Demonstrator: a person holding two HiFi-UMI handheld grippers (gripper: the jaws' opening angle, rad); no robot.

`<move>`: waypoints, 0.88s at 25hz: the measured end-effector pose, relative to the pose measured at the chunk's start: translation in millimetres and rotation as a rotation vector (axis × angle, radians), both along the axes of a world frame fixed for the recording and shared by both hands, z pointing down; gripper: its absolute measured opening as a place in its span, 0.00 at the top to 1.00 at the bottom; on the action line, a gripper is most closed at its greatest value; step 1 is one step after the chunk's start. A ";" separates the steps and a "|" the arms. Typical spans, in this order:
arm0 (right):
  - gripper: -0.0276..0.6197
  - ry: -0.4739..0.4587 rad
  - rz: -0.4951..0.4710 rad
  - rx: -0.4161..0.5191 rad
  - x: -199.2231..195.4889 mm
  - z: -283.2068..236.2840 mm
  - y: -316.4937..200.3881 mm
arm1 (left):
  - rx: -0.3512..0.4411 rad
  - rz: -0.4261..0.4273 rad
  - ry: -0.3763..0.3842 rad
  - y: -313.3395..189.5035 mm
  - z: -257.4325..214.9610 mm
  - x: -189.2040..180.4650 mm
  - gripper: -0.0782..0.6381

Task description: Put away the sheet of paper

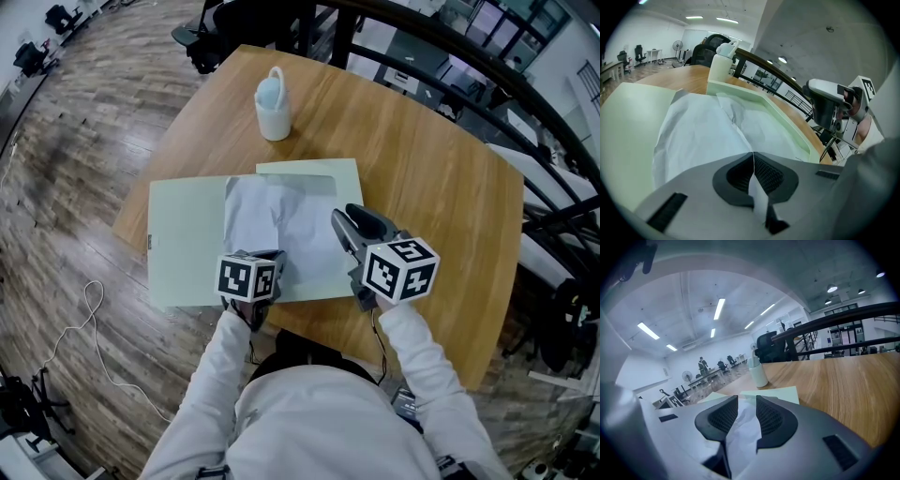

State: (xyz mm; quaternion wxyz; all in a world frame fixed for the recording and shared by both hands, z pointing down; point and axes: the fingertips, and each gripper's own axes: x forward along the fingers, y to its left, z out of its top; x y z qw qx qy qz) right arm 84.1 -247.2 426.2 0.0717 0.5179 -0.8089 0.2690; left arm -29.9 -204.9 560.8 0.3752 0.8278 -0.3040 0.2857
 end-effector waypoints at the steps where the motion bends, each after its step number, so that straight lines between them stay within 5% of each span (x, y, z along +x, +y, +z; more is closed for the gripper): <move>1: 0.73 0.000 0.001 -0.001 0.9 -0.1 1.3 | 0.001 0.004 -0.006 0.4 -0.3 1.0 0.87; 8: 0.74 -0.005 0.014 0.005 11.4 -2.9 9.5 | 0.027 0.038 -0.028 4.8 -2.5 10.3 0.85; 14: 0.74 -0.011 0.014 0.015 14.7 -4.0 16.1 | 0.041 0.030 -0.034 7.3 -3.3 10.4 0.73; 22: 0.74 -0.022 -0.007 0.023 15.8 -9.1 26.8 | 0.126 -0.069 -0.092 0.1 -16.3 -7.6 0.65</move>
